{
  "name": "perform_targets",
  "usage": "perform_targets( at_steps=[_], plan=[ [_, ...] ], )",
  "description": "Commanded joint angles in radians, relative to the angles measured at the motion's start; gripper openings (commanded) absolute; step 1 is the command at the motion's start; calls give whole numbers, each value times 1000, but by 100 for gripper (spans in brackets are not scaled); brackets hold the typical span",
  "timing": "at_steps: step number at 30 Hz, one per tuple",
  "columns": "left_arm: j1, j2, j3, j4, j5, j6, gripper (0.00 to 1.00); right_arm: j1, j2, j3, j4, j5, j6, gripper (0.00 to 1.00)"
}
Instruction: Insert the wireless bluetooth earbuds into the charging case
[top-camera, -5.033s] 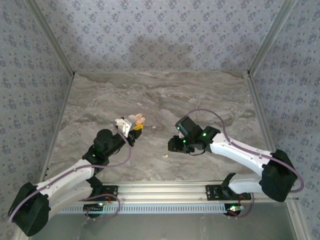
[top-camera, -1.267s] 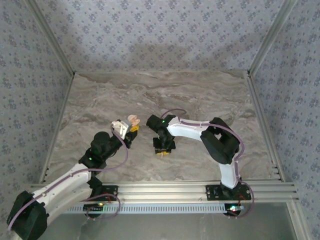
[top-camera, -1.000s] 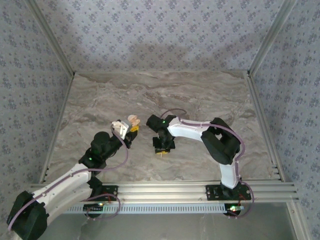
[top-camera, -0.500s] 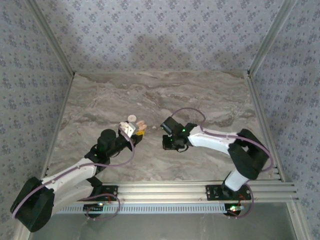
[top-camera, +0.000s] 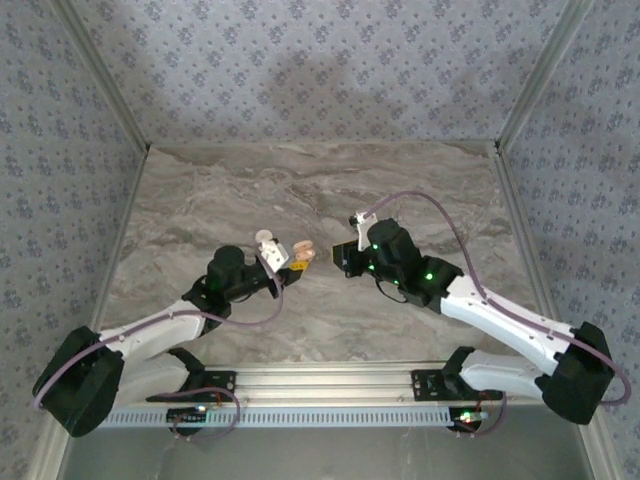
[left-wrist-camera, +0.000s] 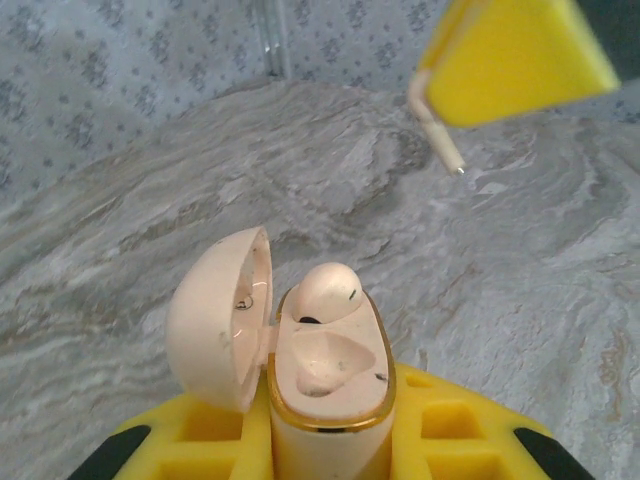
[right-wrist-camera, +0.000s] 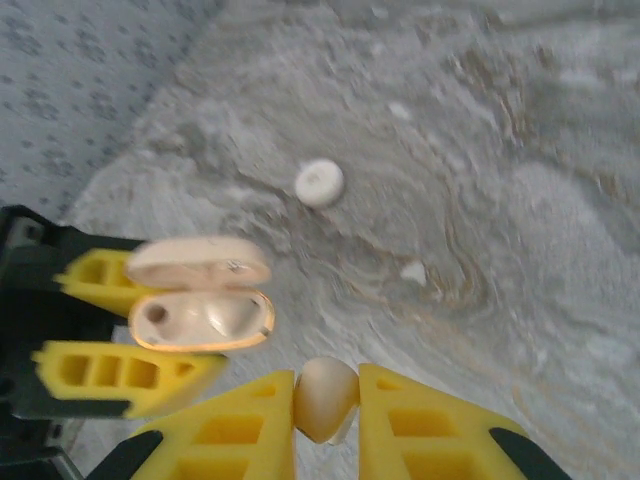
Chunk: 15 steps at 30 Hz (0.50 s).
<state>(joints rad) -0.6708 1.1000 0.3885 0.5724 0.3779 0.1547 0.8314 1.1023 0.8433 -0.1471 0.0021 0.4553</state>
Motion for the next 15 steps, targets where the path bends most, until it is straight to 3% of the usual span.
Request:
perform_targets(
  at_steps=[1, 15],
  plan=[
    [-19, 26, 64, 42, 57, 37, 12, 3, -31, 7, 68, -41, -95, 21],
    [-46, 72, 140, 59, 58, 19, 12, 58, -7, 10, 219, -108, -181, 21]
  ],
)
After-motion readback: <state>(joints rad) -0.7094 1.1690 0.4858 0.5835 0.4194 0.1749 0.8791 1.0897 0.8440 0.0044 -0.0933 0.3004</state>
